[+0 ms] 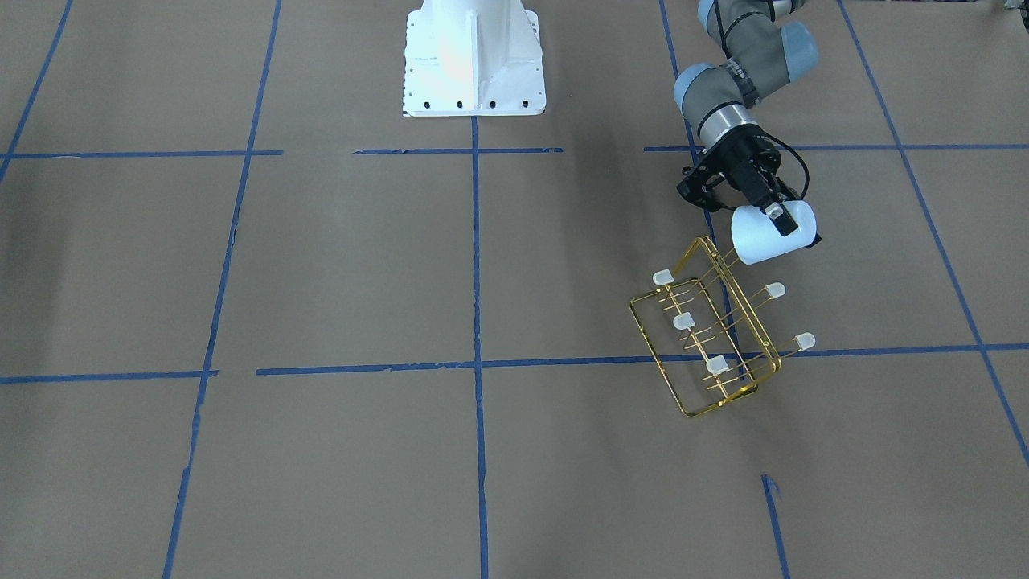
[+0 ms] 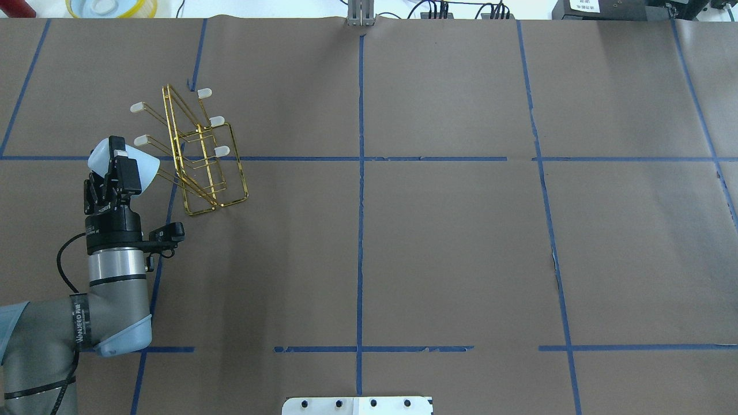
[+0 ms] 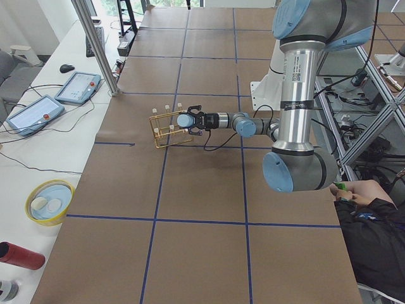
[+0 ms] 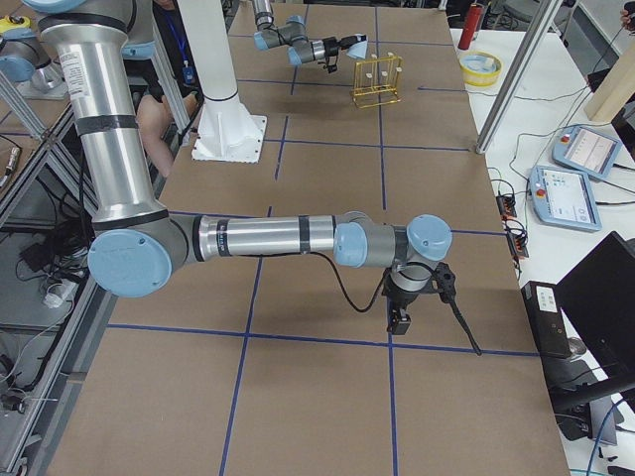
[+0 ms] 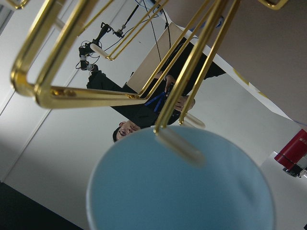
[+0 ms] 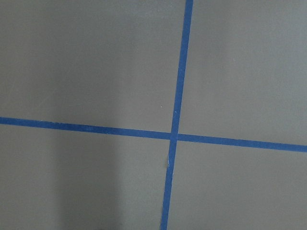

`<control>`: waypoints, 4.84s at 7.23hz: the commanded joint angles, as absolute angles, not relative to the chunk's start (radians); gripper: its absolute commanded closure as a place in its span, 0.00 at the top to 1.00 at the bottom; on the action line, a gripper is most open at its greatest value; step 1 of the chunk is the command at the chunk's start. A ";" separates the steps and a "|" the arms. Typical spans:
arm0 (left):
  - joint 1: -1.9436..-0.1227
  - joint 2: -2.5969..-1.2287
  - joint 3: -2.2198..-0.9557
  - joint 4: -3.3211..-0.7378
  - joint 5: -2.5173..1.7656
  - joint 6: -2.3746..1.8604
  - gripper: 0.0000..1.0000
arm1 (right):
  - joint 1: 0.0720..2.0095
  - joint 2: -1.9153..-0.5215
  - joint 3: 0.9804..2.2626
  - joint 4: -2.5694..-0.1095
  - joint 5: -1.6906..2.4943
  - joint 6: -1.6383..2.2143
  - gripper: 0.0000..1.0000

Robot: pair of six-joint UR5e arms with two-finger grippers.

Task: Hang cup on cup holder
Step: 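Push the cup opening onto the white-tipped peg with the left gripper, then open the left gripper to release the cup on the peg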

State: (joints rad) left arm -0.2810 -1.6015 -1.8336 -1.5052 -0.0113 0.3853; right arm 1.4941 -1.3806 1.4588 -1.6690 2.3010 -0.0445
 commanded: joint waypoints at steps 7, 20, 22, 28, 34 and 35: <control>-0.256 -1.669 -1.732 -1.506 -0.006 0.396 0.51 | 1.494 -1.381 1.459 -1.669 2.301 -0.044 1.00; -0.270 -1.399 -1.939 -1.667 -0.009 0.032 1.00 | 1.494 -1.381 1.459 -1.669 2.301 -0.044 1.00; -0.273 -1.365 -1.954 -1.670 -0.044 -0.360 1.00 | 1.494 -1.381 1.459 -1.669 2.301 -0.043 1.00; -0.272 -1.355 -1.950 -2.178 -0.380 -1.135 1.00 | 1.494 -1.381 1.459 -1.669 2.301 -0.044 1.00; -0.478 -1.344 -1.992 -2.577 -1.017 -1.080 1.00 | 1.494 -1.381 1.459 -1.669 2.301 -0.044 1.00; -0.577 -1.351 -1.993 -2.586 -1.155 -0.969 1.00 | 1.494 -1.381 1.459 -1.669 2.301 -0.044 1.00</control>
State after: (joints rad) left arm -0.4594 -1.3464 -1.9856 -2.5636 -0.9825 -1.1048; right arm 1.4941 -1.3806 1.4588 -1.6690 2.3010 -0.0445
